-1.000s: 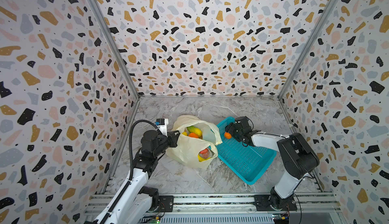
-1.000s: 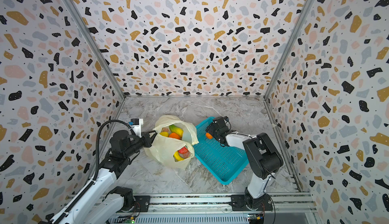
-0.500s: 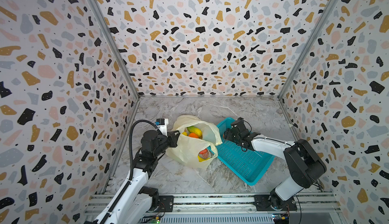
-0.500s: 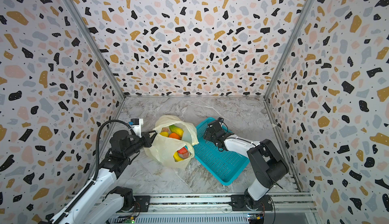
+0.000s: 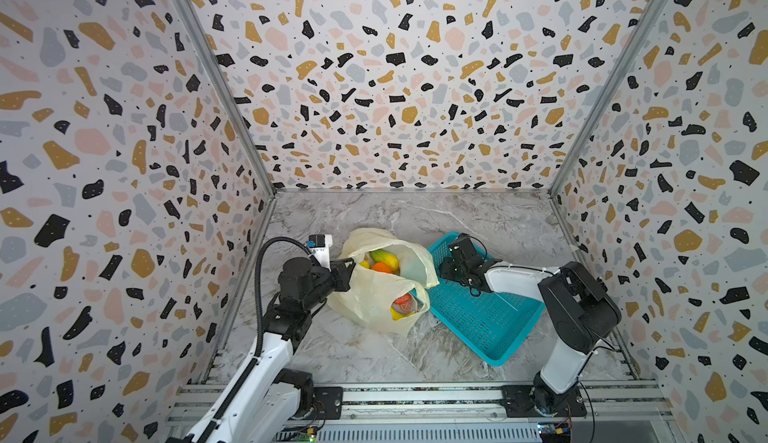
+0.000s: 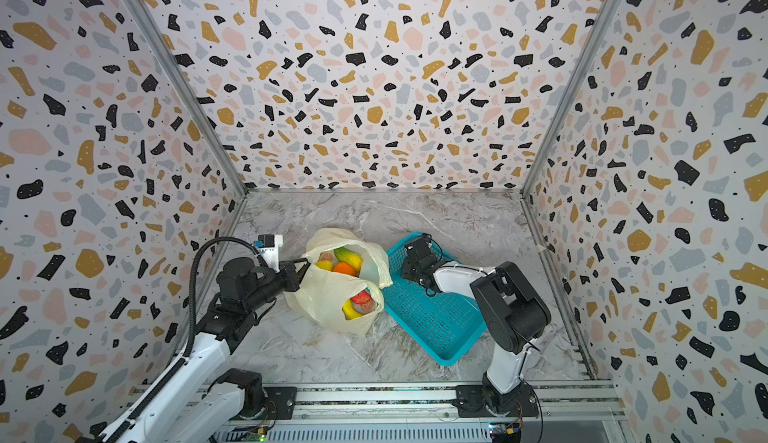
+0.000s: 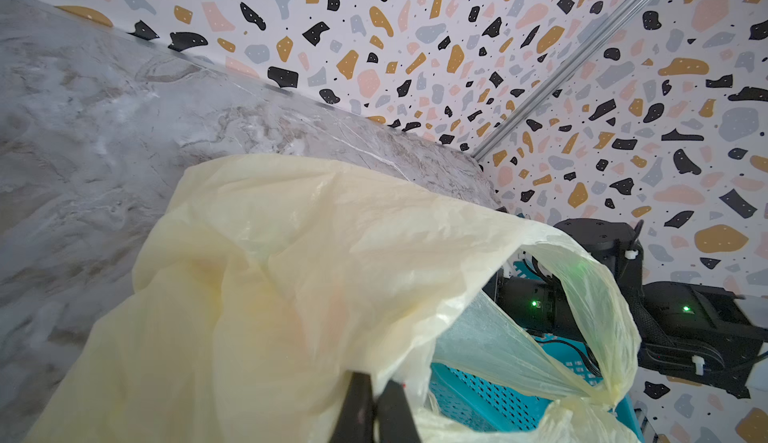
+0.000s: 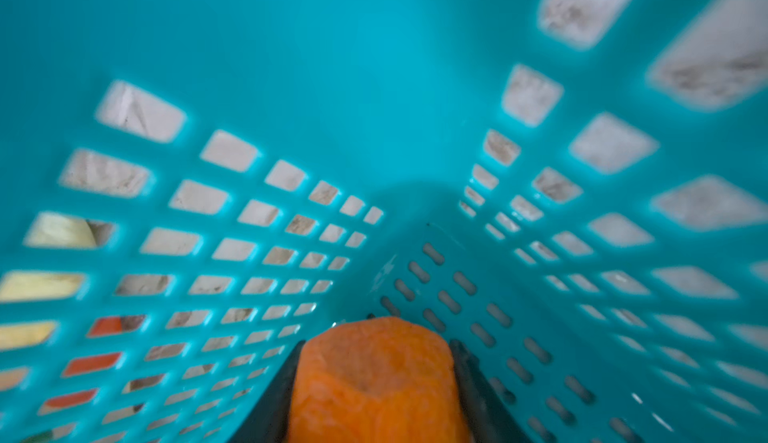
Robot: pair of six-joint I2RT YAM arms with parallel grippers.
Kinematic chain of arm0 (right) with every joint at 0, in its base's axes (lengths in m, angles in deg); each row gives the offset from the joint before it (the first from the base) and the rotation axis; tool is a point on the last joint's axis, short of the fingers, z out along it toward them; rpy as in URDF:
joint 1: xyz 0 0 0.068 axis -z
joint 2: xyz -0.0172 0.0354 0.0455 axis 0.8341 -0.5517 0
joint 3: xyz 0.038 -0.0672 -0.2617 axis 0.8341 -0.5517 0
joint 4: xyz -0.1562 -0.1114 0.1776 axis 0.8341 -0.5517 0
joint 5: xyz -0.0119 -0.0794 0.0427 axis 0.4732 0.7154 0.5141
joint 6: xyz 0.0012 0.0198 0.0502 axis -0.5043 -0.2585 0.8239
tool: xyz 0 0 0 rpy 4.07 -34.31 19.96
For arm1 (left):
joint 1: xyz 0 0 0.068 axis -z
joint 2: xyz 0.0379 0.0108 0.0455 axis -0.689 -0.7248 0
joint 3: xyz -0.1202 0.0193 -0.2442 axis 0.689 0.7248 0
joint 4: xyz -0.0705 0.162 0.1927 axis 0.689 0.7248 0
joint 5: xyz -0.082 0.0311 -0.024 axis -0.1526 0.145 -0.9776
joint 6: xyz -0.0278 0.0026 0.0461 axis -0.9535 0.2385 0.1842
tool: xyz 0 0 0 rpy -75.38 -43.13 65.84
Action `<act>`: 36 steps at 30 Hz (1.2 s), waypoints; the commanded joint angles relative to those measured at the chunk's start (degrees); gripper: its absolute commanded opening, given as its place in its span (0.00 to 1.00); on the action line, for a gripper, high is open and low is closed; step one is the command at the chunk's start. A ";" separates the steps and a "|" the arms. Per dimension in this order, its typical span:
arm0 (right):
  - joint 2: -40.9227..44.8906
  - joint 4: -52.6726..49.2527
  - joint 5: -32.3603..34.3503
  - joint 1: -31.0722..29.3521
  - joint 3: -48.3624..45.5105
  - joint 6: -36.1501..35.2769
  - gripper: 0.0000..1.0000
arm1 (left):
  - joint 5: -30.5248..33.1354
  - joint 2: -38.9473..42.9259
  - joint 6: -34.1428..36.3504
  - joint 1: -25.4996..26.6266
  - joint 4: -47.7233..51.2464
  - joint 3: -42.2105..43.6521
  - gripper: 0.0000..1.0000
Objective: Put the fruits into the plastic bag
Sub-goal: 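Lift the orange with the right gripper and carry it into the bag mouth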
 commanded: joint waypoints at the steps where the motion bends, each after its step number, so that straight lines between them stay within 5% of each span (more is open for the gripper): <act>1: 4.46 0.32 -0.09 -0.05 -1.52 -1.60 0.38 | -0.23 -0.10 0.58 0.24 -1.90 -0.07 0.00; 8: 21.39 1.94 2.98 -1.29 -6.47 -5.86 0.37 | -0.69 -0.02 0.28 0.24 -2.22 -0.16 0.00; 16: 37.98 10.85 1.05 -11.42 -3.99 -21.80 0.35 | -1.56 -0.19 -0.41 0.23 -3.37 0.01 0.00; 24: 25.69 5.36 -16.34 -19.01 7.14 -25.52 0.35 | -1.92 -0.05 -0.22 0.24 -3.13 -0.46 0.00; 36: 8.75 -6.59 -12.97 -19.94 19.43 -27.29 0.36 | -1.90 0.34 0.84 0.24 -2.30 -0.47 0.00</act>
